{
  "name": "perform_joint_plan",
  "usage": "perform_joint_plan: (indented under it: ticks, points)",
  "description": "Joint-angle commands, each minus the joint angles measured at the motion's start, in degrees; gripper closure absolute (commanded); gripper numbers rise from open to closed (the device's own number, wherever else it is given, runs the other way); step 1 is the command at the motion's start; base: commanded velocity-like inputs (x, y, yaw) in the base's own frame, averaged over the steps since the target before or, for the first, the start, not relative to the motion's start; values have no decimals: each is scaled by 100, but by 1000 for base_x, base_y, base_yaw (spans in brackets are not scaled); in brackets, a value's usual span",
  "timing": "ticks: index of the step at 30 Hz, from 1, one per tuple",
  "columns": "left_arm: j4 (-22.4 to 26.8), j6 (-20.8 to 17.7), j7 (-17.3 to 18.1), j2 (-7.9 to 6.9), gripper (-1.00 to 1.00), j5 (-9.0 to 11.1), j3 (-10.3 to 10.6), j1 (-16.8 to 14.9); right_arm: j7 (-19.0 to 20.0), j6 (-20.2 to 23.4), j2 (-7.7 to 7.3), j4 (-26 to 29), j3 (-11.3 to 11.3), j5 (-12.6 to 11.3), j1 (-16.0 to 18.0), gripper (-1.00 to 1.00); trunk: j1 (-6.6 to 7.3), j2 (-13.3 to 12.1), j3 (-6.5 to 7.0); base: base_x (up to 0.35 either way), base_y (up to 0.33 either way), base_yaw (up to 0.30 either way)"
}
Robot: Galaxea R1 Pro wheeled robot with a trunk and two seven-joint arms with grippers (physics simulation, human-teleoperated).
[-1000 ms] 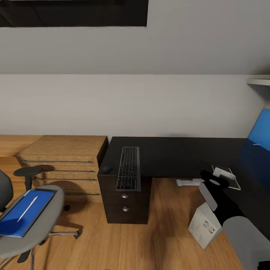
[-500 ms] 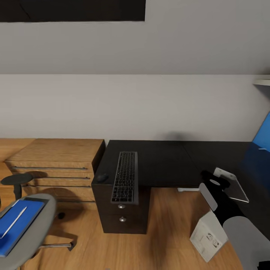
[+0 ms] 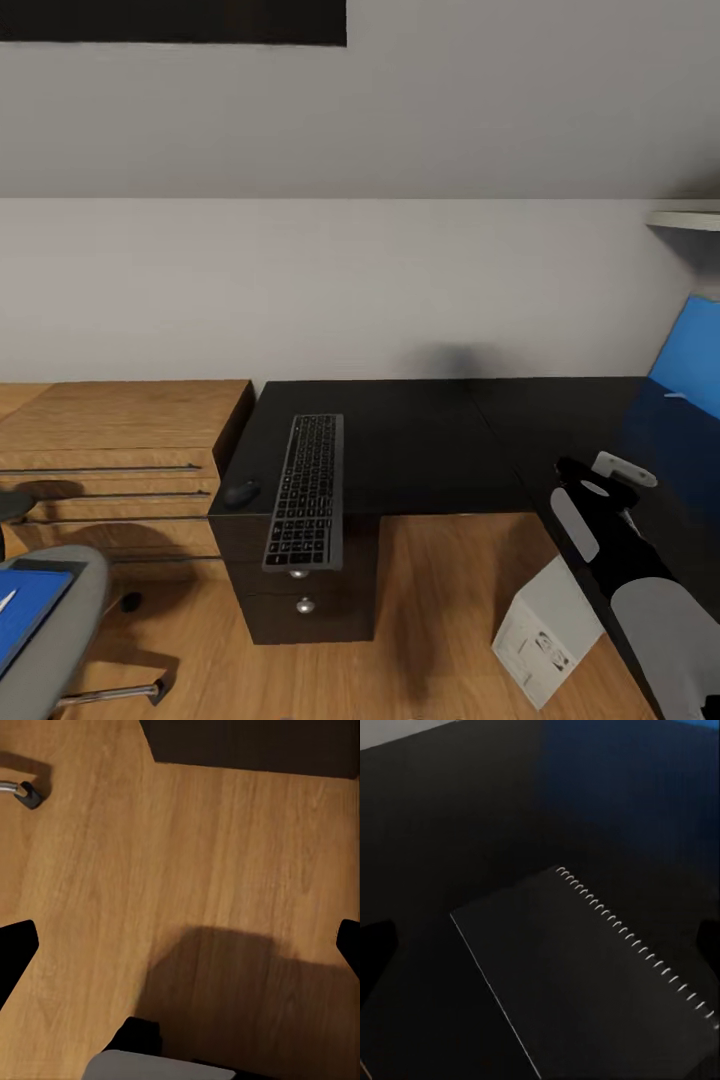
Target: In the bedroom, organize the workspace by keeping the computer under the desk, ensuring the monitor is on the desk, placing the keyboard on the desk next to the monitor, placing the mouse on the desk next to the keyboard, moving the folder from the swivel chair onto the desk next to the mouse, stacking the notebook on top of the folder with the pen on top of the notebook, and positioning the swivel chair next to the desk.
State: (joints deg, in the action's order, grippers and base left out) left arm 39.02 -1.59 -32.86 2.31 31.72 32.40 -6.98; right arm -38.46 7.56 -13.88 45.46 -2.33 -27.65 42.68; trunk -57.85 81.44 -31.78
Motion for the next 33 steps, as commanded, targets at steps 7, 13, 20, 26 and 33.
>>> perform_joint_plan:
  ticks: [7, 13, 20, 26, 33]
  points:
    - [9, -12, -45, -5, -100, 27, 12, -5, 341, -403, -170, -386, 151, 12, 3, -100, 0, 3, -22, 1, -1, -210]
    - [9, -12, -45, -3, -100, 23, 15, -5, 606, -792, -183, -531, 149, 35, 3, -100, 0, 3, -25, 0, 0, -31]
    - [9, -9, -45, -2, -100, 23, 21, -5, 820, -879, -196, -603, 147, 34, 3, -100, 0, 3, -26, 0, 0, -5]
    - [9, -8, -45, 1, -100, 16, 27, -5, 1068, -890, -208, -733, 158, 32, 3, -100, 0, 3, -26, 0, 0, -1]
    - [9, -8, -45, -1, -100, 15, 29, -5, 1142, -878, -211, -783, 162, 24, 3, -100, 0, 3, -26, 0, 0, 0]
